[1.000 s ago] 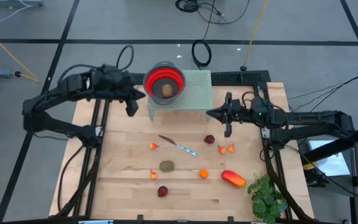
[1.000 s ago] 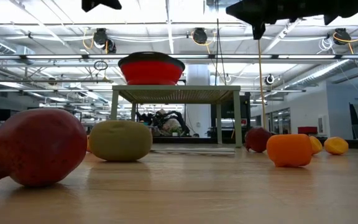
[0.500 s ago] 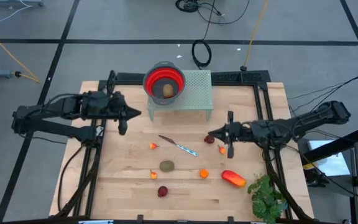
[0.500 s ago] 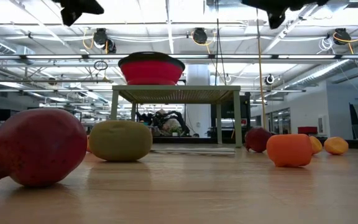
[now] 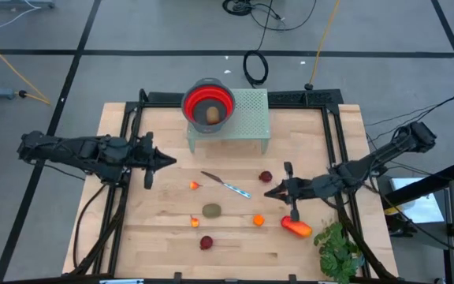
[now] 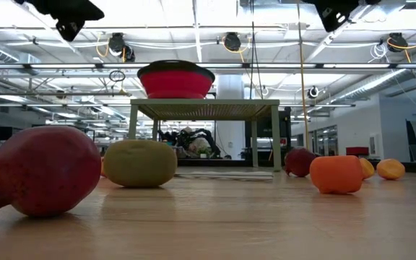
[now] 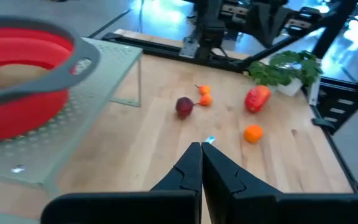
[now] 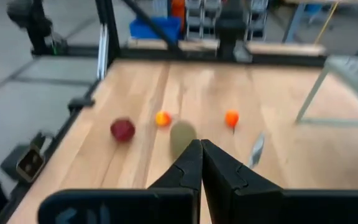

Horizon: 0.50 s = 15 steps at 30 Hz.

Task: Pick & Place Fruit
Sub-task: Put the mango into the red strainer bowl

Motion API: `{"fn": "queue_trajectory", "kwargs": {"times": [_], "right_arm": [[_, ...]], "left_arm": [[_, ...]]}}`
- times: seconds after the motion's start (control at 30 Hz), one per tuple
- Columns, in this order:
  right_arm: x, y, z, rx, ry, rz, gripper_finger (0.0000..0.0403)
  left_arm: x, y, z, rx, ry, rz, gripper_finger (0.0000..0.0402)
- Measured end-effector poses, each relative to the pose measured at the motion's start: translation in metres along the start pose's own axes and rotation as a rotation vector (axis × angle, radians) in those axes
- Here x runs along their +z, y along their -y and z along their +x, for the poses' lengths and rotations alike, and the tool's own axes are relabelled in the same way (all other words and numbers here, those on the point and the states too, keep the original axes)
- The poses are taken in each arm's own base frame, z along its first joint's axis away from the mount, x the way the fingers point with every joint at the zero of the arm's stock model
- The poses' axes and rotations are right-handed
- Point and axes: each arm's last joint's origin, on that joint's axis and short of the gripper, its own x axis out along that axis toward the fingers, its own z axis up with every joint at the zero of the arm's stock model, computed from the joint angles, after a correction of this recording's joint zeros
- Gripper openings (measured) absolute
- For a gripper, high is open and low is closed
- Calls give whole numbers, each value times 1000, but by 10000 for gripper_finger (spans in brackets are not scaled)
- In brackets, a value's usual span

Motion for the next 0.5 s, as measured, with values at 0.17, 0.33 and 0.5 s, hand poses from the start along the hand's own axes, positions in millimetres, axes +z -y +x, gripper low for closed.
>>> {"fn": "queue_trajectory", "kwargs": {"times": [0.17,0.33,0.5], "right_arm": [[13,-11,6,-6,-170,14,0],[25,-23,11,45,-378,63,0],[33,-37,19,100,-596,141,0]], "left_arm": [[-15,4,1,-49,-5,16,9],[-29,7,5,-97,22,25,3],[-45,9,8,-140,36,25,7]]}}
